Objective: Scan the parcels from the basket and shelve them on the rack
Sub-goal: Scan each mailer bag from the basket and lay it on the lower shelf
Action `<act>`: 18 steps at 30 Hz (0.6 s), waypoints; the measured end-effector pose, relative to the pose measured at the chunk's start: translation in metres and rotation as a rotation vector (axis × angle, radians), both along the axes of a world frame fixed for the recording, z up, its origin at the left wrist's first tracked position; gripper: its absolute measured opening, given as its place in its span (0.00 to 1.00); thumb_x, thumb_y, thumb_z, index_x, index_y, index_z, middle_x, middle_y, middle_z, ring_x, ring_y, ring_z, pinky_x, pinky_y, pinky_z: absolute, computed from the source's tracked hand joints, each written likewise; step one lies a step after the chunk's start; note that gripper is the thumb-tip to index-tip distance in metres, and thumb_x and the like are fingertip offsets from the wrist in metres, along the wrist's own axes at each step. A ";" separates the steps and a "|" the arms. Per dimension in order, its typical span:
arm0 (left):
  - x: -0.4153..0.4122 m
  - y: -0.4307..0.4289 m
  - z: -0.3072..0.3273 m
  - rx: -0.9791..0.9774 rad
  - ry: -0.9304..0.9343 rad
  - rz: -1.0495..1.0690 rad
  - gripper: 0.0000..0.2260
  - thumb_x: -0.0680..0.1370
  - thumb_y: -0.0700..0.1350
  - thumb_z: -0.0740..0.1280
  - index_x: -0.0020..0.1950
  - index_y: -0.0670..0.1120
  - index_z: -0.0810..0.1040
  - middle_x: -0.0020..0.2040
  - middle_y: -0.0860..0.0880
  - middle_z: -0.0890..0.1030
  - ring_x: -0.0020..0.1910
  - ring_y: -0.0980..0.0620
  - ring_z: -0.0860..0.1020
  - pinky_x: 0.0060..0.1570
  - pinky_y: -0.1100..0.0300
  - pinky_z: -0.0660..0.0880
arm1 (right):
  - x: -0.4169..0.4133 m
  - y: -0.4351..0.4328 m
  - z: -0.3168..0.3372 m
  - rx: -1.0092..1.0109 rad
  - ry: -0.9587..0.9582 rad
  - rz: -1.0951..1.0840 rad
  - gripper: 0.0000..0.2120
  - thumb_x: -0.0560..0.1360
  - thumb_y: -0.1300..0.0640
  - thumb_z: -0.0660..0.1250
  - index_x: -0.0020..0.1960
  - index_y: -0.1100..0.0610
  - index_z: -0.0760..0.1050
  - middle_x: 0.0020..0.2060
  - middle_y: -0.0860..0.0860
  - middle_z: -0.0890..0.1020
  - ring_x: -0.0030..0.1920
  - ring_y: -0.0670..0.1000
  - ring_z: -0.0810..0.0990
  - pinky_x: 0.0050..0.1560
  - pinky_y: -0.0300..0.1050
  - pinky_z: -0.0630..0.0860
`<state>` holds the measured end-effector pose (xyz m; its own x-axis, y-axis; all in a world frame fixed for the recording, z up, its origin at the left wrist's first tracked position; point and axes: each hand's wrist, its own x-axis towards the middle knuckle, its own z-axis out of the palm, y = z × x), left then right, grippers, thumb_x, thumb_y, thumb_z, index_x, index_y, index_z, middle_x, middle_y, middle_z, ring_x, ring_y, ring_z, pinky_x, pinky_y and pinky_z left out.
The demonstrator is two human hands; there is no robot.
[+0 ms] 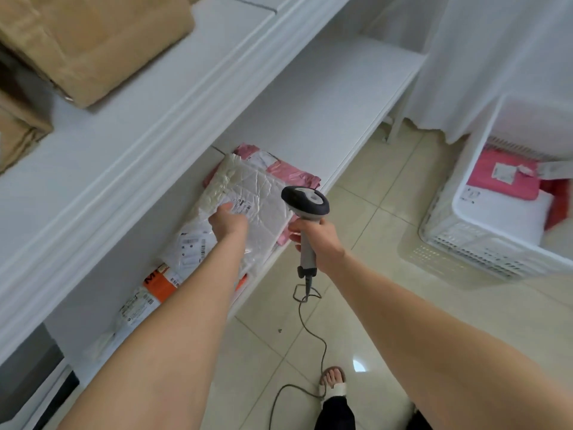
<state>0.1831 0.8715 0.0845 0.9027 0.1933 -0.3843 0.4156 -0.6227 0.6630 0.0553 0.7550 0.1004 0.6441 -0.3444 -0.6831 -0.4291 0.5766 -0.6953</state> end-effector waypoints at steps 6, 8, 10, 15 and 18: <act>-0.042 -0.109 0.029 -0.074 -0.020 -0.211 0.19 0.77 0.30 0.56 0.63 0.45 0.77 0.65 0.46 0.74 0.47 0.49 0.78 0.38 0.72 0.72 | -0.060 -0.088 0.030 0.045 -0.088 -0.215 0.07 0.74 0.67 0.68 0.46 0.56 0.75 0.40 0.54 0.80 0.39 0.50 0.78 0.41 0.42 0.77; -0.064 -0.152 0.039 -0.100 -0.025 -0.267 0.16 0.77 0.33 0.59 0.61 0.45 0.78 0.59 0.47 0.77 0.45 0.48 0.78 0.38 0.70 0.75 | -0.084 -0.123 0.036 0.066 -0.110 -0.292 0.06 0.75 0.64 0.69 0.49 0.56 0.75 0.40 0.53 0.80 0.40 0.50 0.79 0.44 0.43 0.79; -0.088 -0.194 0.046 -0.117 -0.022 -0.336 0.16 0.77 0.33 0.59 0.60 0.45 0.78 0.59 0.43 0.78 0.47 0.44 0.78 0.43 0.61 0.76 | -0.111 -0.160 0.041 0.081 -0.077 -0.340 0.06 0.76 0.58 0.70 0.50 0.54 0.74 0.40 0.53 0.81 0.39 0.48 0.80 0.40 0.41 0.78; -0.154 -0.301 0.059 -0.099 -0.028 -0.482 0.18 0.76 0.33 0.58 0.61 0.46 0.78 0.62 0.45 0.76 0.48 0.49 0.78 0.46 0.62 0.70 | -0.185 -0.257 0.050 0.126 -0.032 -0.451 0.09 0.75 0.48 0.71 0.49 0.50 0.74 0.40 0.50 0.83 0.40 0.48 0.80 0.47 0.45 0.77; -0.197 -0.367 0.059 -0.105 -0.013 -0.540 0.17 0.77 0.34 0.58 0.62 0.47 0.77 0.59 0.49 0.74 0.43 0.55 0.71 0.44 0.64 0.66 | -0.233 -0.312 0.052 0.204 -0.020 -0.537 0.14 0.73 0.42 0.71 0.52 0.49 0.74 0.38 0.48 0.83 0.41 0.48 0.81 0.57 0.54 0.77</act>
